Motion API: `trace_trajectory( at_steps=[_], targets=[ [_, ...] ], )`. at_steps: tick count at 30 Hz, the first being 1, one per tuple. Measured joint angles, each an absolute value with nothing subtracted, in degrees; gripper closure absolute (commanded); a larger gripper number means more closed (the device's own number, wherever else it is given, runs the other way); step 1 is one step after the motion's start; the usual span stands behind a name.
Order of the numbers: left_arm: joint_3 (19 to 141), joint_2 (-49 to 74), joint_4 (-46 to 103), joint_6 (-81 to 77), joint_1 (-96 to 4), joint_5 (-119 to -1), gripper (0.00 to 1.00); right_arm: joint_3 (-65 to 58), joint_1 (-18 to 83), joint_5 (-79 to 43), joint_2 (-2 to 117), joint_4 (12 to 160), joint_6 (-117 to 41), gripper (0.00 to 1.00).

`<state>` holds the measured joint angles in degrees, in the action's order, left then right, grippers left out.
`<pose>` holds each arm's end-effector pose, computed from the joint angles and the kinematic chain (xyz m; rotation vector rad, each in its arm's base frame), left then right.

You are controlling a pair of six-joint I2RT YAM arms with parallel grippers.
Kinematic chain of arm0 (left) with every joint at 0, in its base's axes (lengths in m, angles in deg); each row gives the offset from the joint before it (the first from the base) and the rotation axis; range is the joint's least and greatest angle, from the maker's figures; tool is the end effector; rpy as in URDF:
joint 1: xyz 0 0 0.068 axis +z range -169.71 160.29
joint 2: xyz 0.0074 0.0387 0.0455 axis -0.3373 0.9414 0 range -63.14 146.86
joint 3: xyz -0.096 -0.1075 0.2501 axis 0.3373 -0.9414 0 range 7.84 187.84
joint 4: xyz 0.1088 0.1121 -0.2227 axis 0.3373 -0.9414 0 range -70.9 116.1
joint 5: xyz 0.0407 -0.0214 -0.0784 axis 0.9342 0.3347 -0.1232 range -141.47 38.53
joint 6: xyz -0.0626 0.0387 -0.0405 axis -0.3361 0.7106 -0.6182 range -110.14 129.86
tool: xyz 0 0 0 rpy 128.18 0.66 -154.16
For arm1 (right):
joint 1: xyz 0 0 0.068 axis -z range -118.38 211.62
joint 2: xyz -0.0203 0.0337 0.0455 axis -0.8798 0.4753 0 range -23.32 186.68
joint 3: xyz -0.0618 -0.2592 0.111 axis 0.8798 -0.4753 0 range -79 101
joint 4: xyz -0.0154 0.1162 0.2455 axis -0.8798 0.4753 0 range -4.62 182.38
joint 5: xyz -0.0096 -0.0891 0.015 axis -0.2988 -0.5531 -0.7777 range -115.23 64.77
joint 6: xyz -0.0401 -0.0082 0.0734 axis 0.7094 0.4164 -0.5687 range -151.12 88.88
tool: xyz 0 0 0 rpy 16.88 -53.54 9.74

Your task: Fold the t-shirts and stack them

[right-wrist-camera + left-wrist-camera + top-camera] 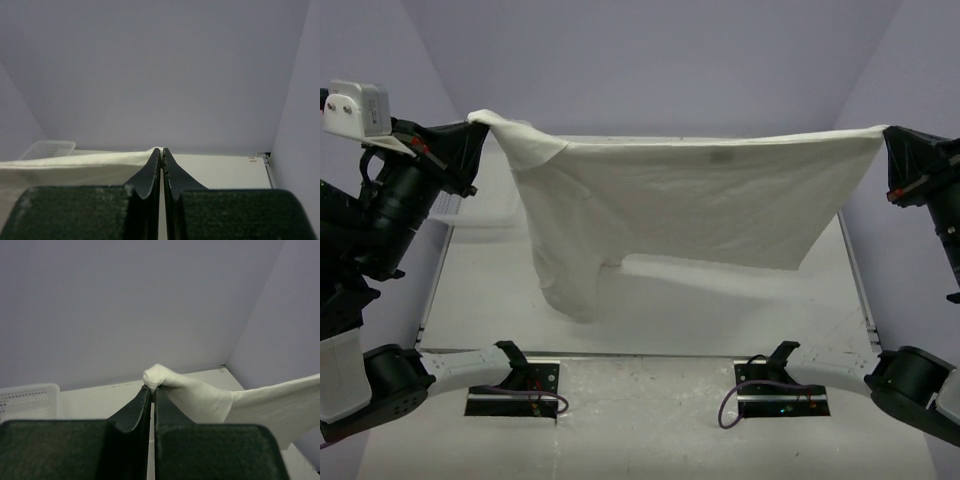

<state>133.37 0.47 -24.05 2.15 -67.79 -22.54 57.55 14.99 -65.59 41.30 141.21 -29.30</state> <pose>0.0924 -0.0495 0.6472 0.0633 1.4057 -0.4658 0.0671 0.0016 0.6650 0.0431 1.3602 0.2040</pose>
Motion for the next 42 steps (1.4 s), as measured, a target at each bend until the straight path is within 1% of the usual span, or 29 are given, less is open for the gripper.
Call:
trace_trajectory(
  at_steps=[5,8,12,15,19,20,21,24,27,29,33,35,36,37,38,39,40,41,42],
  targets=[
    [133.8,-1.2,-21.5,3.7,-67.8,-27.6,1.00,57.2,14.8,-60.1,38.5,141.7,-30.0,1.00],
    [133.4,-2.4,-17.9,5.1,-67.8,-30.5,1.00,55.4,14.8,-58.8,37.1,140.7,-29.8,1.00],
    [132.3,-2.4,-11.5,7.7,-67.8,-31.9,1.00,49.8,14.8,-60.6,35.9,136.2,-27.9,1.00],
    [132.5,0.8,-7.3,10.4,-67.8,-28.6,1.00,45.3,14.9,-63.8,36.7,132.5,-25.6,1.00],
    [131.8,10.0,-2.3,13.2,-67.0,-24.2,1.00,41.5,19.8,-65.6,40.2,129.1,-24.5,1.00],
    [130.7,12.6,-1.1,13.5,-65.8,-24.7,1.00,38.6,24.7,-64.7,41.5,127.9,-25.1,1.00],
    [129.2,15.0,-0.2,13.5,-64.6,-25.6,1.00,36.2,28.1,-63.3,42.1,127.3,-25.6,1.00],
    [125.2,24.8,0.9,12.2,-57.2,-32.3,1.00,28.1,39.5,-60.1,44.8,126.5,-28.1,1.00],
    [125.2,36.3,1.2,11.7,-50.6,-37.4,1.00,22.9,47.8,-55.8,50.2,125.6,-30.3,1.00],
    [127.6,44.8,0.6,10.9,-47.0,-40.7,1.00,21.0,51.8,-53.6,54.7,125.2,-31.3,1.00],
    [139.1,61.8,0.3,9.3,-41.8,-45.5,1.00,20.0,56.5,-48.8,62.5,123.7,-32.5,1.00],
    [144.5,68.7,1.4,8.9,-39.6,-47.4,1.00,21.6,57.7,-46.7,66.4,123.0,-32.4,1.00],
    [145.3,70.4,2.6,8.6,-38.7,-48.1,1.00,23.6,58.0,-46.1,68.8,123.0,-32.4,1.00],
    [145.5,71.4,3.9,8.2,-37.8,-48.8,1.00,26.2,58.2,-45.6,71.6,122.9,-32.4,0.98],
    [145.5,72.0,5.0,7.6,-36.9,-50.1,0.99,30.0,58.3,-45.2,75.0,123.5,-32.4,0.74],
    [145.5,72.2,5.6,7.2,-36.1,-51.2,0.86,34.8,58.3,-45.1,78.6,124.1,-32.5,0.67],
    [145.4,72.2,6.5,6.8,-35.4,-51.9,0.63,38.1,58.4,-45.0,81.2,123.7,-32.8,0.59],
    [145.0,71.6,8.0,6.7,-34.9,-52.4,0.21,39.5,58.4,-45.0,82.5,122.9,-33.1,0.29],
    [144.0,70.6,9.5,6.4,-34.4,-52.8,0.05,38.9,58.4,-44.7,82.6,122.8,-33.6,0.17]
  ],
)
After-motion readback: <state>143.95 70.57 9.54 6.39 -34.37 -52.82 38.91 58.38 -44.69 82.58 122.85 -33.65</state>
